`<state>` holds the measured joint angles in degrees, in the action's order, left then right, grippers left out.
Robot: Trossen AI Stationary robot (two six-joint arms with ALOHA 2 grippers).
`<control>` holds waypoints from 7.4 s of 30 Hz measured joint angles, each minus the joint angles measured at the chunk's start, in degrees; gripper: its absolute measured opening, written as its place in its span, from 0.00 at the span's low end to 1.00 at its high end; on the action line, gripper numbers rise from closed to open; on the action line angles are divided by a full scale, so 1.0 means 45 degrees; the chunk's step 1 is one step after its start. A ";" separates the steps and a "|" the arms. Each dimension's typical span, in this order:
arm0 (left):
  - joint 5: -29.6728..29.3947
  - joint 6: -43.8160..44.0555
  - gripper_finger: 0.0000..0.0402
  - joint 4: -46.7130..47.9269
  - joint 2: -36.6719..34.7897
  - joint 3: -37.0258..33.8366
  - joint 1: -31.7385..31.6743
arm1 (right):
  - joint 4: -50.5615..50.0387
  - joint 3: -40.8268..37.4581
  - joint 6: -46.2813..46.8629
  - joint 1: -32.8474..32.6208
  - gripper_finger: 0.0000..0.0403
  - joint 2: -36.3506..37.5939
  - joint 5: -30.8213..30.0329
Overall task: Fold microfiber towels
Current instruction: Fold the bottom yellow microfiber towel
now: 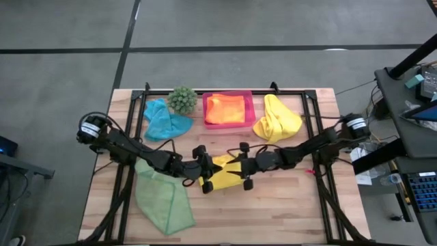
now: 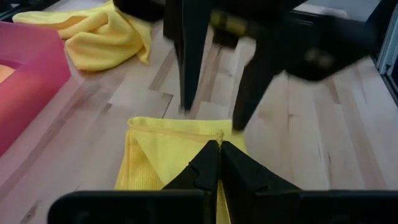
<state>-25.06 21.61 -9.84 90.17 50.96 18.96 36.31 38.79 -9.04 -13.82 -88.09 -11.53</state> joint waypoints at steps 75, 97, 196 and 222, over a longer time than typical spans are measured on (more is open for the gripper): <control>0.2518 0.9643 0.32 0.3240 0.0127 -0.2273 -0.0364 | -0.3324 0.1524 -0.1322 -0.1064 0.02 -0.0454 0.0554; 0.2791 0.7986 0.00 0.2969 -0.0070 -0.1923 -0.0364 | -0.3252 0.1524 -0.1225 -0.1035 0.02 -0.0454 0.0544; 0.3196 0.3195 0.00 0.1620 -0.1049 -0.0940 -0.0545 | -0.3765 0.3384 -0.0957 0.0199 0.16 -0.1712 0.0520; 0.3283 0.0457 0.00 0.0232 -0.1049 -0.0888 -0.0267 | -0.3726 0.3607 -0.2152 0.0248 0.31 -0.1712 0.1282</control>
<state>-10.29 23.66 -8.79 85.45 46.96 17.76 19.54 55.02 -18.72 -12.71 -95.79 -5.76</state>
